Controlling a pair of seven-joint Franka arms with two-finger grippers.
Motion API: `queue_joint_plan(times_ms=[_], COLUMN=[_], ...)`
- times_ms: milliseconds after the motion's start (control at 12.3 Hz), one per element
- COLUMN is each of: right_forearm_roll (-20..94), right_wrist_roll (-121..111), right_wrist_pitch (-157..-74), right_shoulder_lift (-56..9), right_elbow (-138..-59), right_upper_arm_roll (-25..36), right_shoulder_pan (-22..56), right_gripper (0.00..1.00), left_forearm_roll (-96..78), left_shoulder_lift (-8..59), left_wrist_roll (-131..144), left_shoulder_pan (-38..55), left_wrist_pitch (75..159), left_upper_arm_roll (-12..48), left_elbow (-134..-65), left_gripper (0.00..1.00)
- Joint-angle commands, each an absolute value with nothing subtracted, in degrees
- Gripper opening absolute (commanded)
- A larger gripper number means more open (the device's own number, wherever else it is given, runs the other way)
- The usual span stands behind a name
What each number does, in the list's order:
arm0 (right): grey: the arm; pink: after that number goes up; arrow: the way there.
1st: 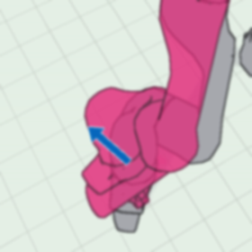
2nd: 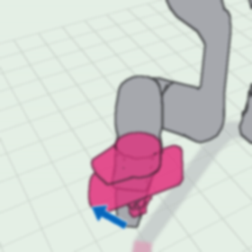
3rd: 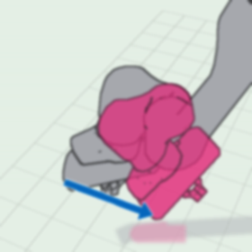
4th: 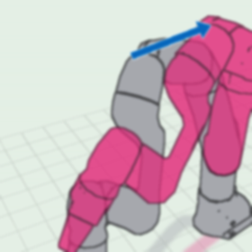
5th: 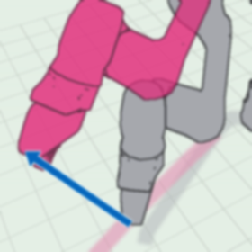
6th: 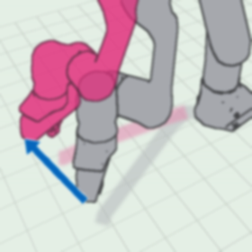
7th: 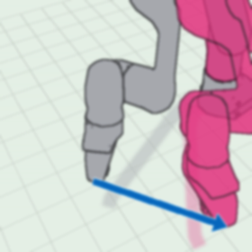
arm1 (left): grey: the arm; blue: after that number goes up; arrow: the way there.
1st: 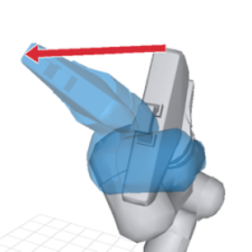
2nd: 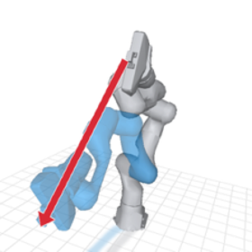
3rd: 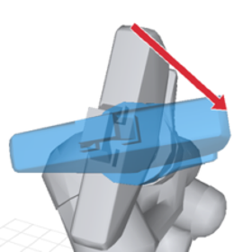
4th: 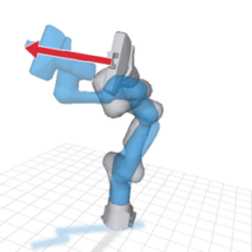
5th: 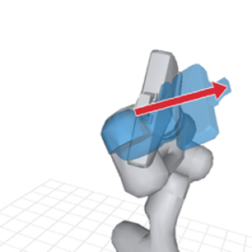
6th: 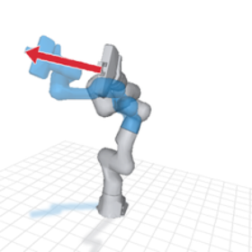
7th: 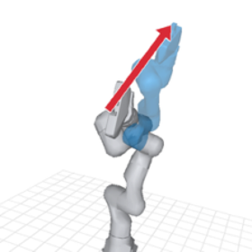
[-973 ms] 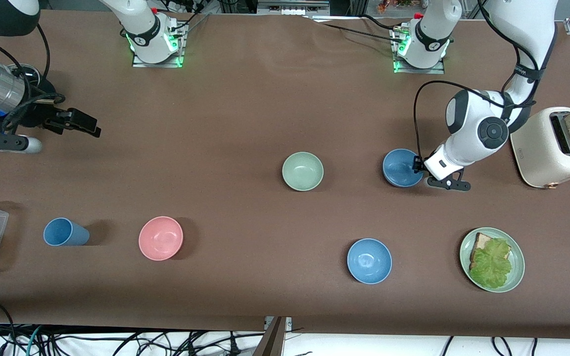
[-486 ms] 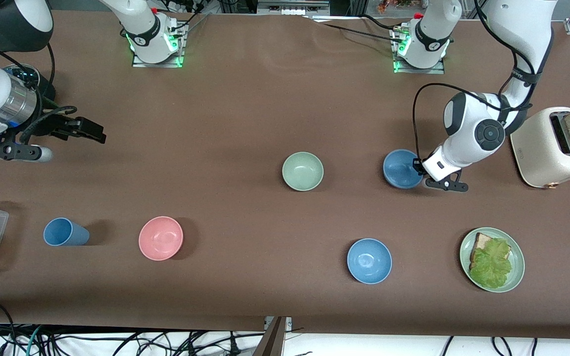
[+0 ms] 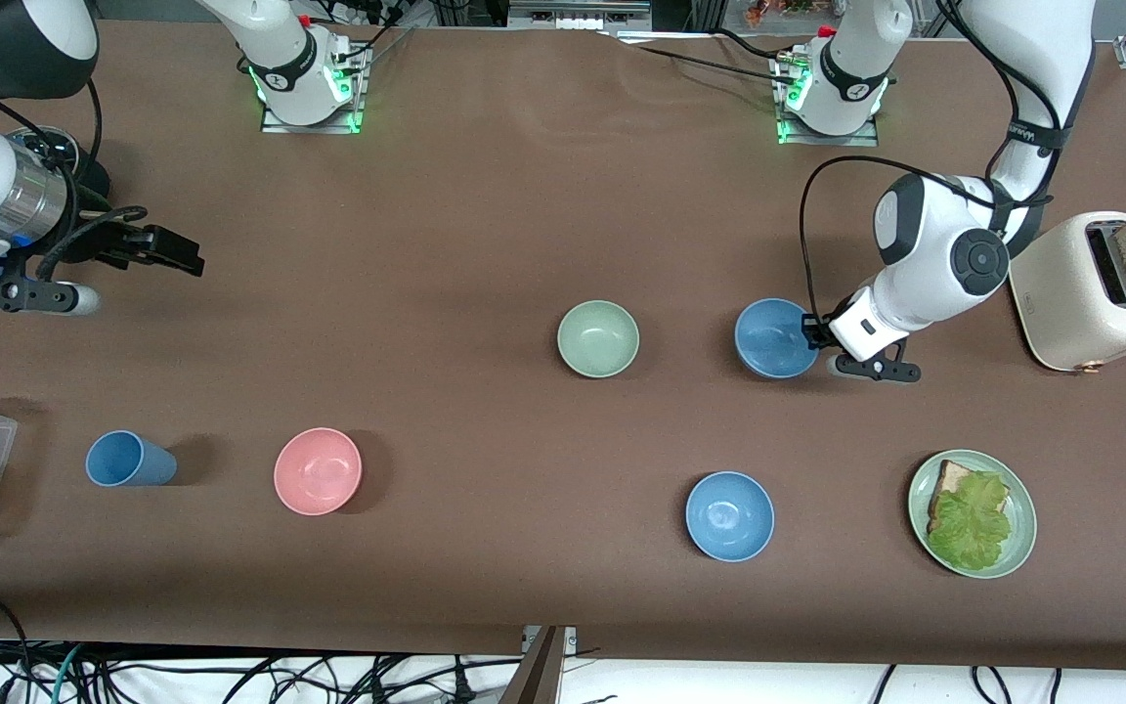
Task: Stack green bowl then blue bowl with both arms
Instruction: 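Grasp the rim of the blue bowl with the left gripper, then carry the blue bowl with the left gripper onto the green bowl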
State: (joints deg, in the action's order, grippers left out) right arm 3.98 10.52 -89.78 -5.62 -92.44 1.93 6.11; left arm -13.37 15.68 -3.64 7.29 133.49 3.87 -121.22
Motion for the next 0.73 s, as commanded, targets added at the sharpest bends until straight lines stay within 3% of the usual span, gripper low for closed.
queue_joint_plan(times_ms=[0,649], right_forearm_roll=[3.4,3.5], right_wrist_roll=[9.8,9.9], right_wrist_pitch=[-85.9,-77.3], right_shoulder_lift=[-4.5,-3.2], right_elbow=[-92.4,-90.7], right_upper_arm_roll=[4.0,7.7], right_shoulder_pan=[5.5,5.5], right_gripper=[1.0,1.0], left_forearm_roll=[-17.0,-16.3], left_shoulder_lift=[15.6,28.5], left_wrist_roll=[-2.1,17.5], left_shoulder_pan=[12.5,29.3], left_wrist_pitch=[129.7,129.9], left_upper_arm_roll=[3.9,3.5], left_elbow=[-114.2,-98.1], left_gripper=[0.0,0.0])
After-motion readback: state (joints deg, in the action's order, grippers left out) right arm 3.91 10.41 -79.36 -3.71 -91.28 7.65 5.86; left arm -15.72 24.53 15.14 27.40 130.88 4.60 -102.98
